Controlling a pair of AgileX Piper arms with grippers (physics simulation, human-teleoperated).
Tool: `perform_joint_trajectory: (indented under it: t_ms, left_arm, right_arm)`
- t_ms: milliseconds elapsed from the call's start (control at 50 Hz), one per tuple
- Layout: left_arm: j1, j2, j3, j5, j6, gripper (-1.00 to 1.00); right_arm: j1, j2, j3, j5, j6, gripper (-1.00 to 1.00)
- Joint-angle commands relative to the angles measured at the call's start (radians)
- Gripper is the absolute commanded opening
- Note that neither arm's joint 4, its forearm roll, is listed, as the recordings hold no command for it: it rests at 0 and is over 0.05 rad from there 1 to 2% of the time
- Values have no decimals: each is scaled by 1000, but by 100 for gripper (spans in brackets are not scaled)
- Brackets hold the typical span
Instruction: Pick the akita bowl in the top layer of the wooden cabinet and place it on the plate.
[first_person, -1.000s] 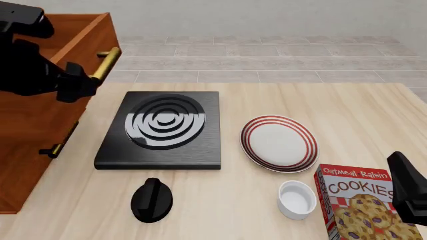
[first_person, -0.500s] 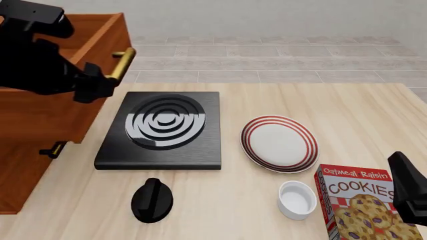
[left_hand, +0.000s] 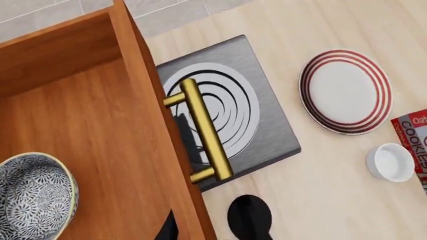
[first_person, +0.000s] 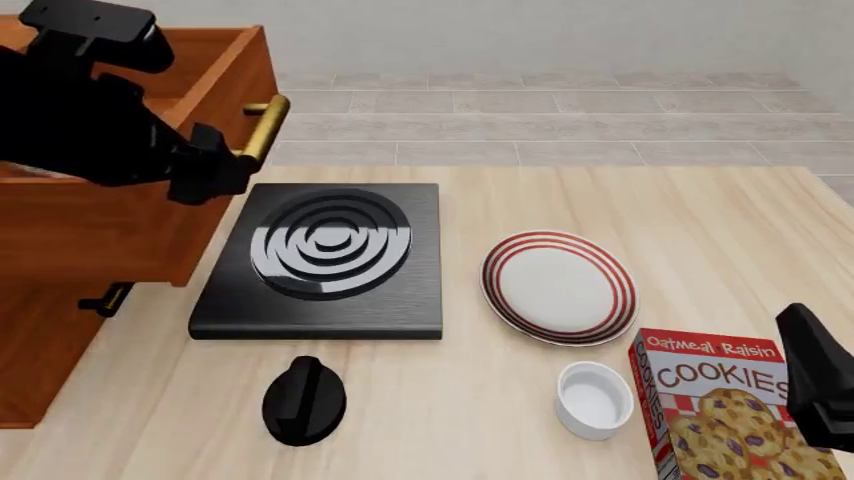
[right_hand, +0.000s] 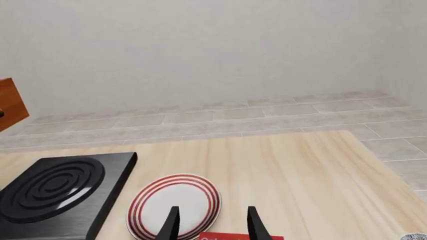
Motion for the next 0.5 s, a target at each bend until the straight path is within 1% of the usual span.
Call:
perform_joint_trajectory:
  t_ms: [20, 200, 300, 380, 500]
  left_arm:
    - [-42, 10, -91, 27, 17, 100]
    - [-58, 13, -131, 48, 7, 100]
    - [-48, 16, -172, 68, 15, 100]
    - [-40, 18, -185, 80, 17, 100]
    - [-17, 33, -264, 111, 26, 100]
  right_arm:
    - [0, -9, 0, 9, 1, 100]
    - [2, -12, 0, 12, 0, 100]
    - [4, -8, 0, 7, -2, 100]
    - [3, -8, 0, 7, -3, 100]
    - [4, -9, 0, 8, -3, 100]
